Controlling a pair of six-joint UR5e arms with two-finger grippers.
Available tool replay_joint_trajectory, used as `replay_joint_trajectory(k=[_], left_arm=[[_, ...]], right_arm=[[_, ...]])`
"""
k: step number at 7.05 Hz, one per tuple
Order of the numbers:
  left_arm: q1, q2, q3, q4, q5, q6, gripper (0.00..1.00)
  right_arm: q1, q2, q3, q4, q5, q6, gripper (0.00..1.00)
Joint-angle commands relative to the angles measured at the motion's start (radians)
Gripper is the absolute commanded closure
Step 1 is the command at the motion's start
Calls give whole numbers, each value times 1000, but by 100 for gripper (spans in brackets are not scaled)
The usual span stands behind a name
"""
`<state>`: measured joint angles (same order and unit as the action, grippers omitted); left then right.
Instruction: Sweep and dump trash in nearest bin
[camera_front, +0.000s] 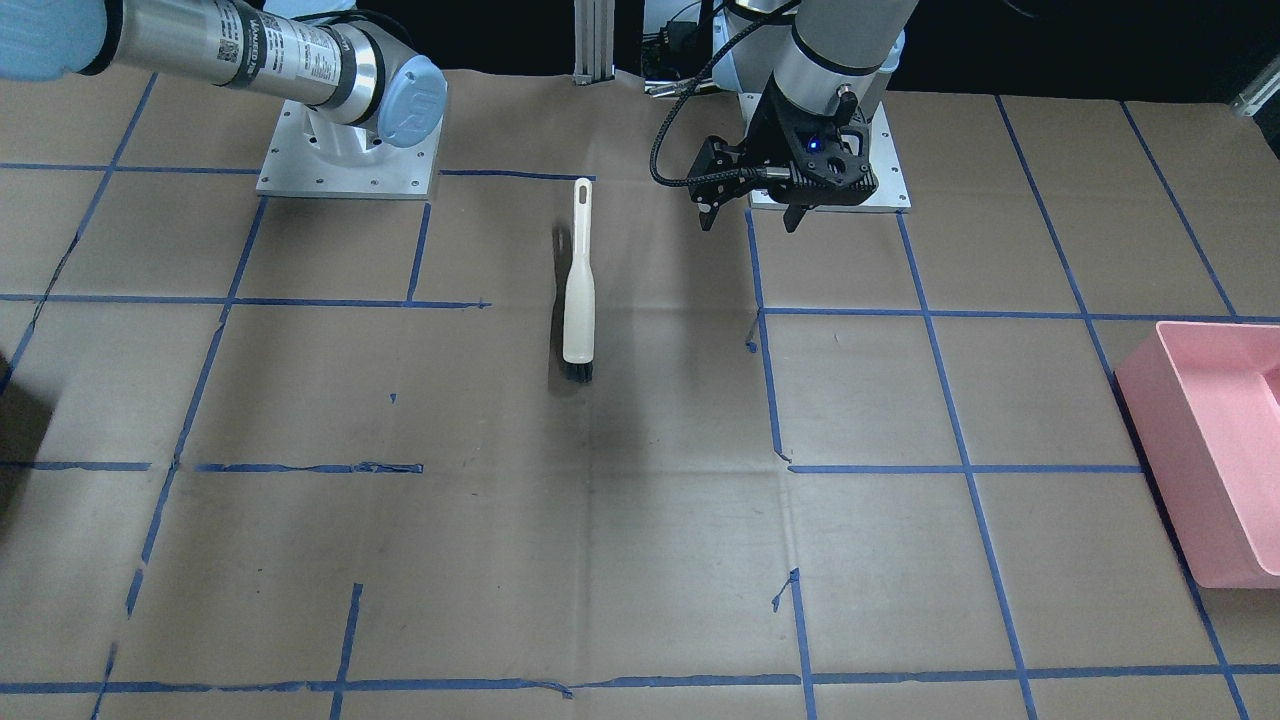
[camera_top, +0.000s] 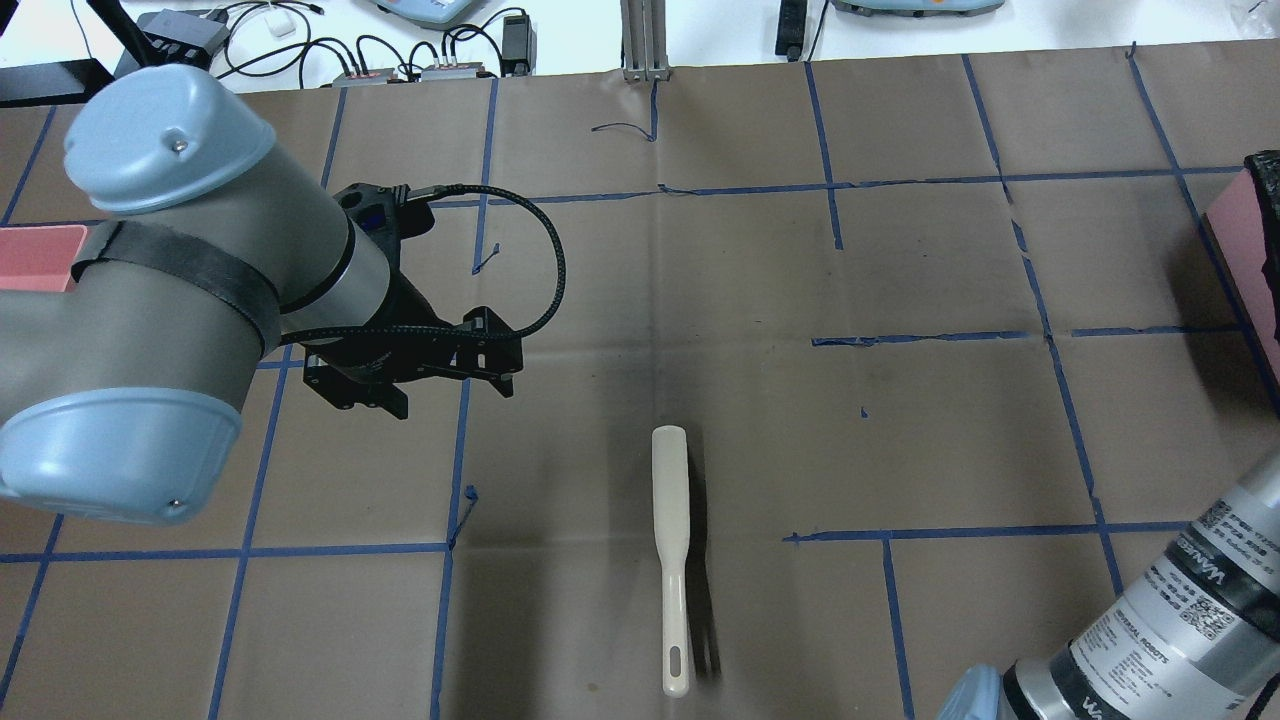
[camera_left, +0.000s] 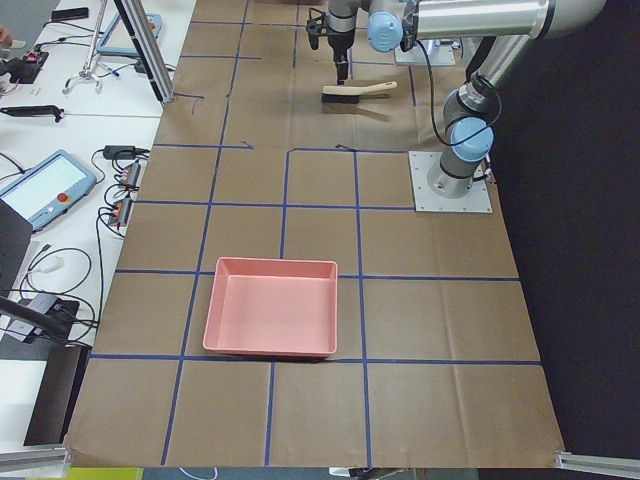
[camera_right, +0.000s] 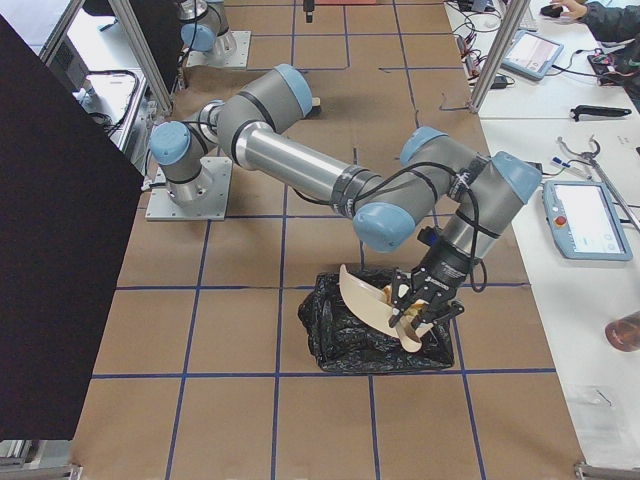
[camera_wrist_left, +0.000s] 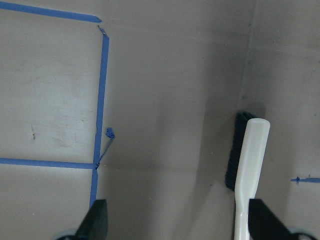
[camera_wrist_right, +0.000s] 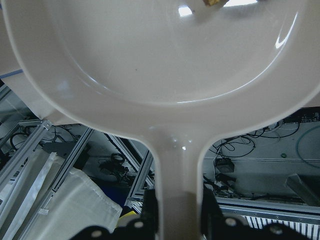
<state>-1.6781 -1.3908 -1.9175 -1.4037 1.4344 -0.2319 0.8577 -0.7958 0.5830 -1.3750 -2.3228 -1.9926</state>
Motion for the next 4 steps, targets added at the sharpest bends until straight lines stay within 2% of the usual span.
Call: replay_joint_trajectory(k=[1, 3, 4], left_arm=[[0, 0, 2, 0, 0, -4, 0], [-2, 0, 0, 0, 0, -4, 0], [-2, 1, 0, 0, 0, -3, 0]], right_arm=[[1, -109, 238, -187, -6, -5, 68], [-3, -112, 285, -321, -30, -17, 65], [-9, -137, 338, -338, -30, -17, 65]])
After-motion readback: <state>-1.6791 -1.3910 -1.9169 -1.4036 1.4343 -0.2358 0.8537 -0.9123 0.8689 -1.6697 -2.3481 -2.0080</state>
